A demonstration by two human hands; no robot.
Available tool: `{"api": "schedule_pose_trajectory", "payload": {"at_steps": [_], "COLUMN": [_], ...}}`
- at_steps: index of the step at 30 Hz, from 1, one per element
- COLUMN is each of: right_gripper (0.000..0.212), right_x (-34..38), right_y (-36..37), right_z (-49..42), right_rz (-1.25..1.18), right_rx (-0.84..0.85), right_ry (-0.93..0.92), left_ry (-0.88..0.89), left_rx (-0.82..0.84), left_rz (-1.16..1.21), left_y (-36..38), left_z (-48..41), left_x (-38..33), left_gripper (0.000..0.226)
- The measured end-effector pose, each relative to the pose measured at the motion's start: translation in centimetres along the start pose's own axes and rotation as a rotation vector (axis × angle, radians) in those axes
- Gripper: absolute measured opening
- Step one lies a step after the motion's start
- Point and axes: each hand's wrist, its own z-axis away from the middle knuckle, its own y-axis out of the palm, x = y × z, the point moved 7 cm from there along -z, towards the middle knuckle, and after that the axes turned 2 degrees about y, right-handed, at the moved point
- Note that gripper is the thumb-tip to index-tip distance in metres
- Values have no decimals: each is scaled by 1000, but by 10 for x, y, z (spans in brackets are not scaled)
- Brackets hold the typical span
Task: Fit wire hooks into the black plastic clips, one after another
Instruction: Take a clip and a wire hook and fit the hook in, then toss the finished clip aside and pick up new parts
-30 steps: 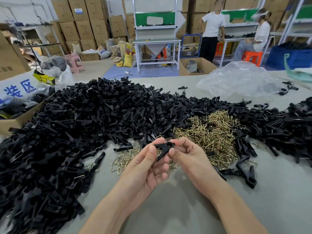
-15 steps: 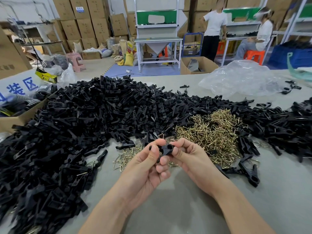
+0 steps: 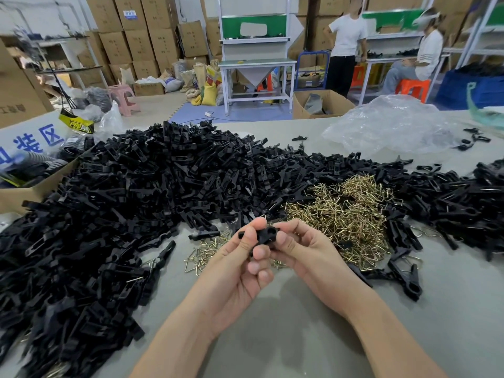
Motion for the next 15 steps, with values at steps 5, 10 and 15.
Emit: {"api": "schedule_pose_trajectory", "payload": {"at_steps": [5,10,15], "right_gripper": [35,27,28], "right_x": [3,14,93], "right_y": [9,2,-64], "right_z": [5,21,50], "right_rz": [113,237,-100], "right_rx": [37,-125,-432], "right_ry": [-11,-71,-351], "left_ry": [-7,55,152], "left_rx": [21,-142,-281], "left_rz": [-105,-305,-421], "left_y": [0,-8,-16], "left_z": [-1,-1,1], "left_x": [-2,-7,-13], "left_gripper": [30,44,50]}}
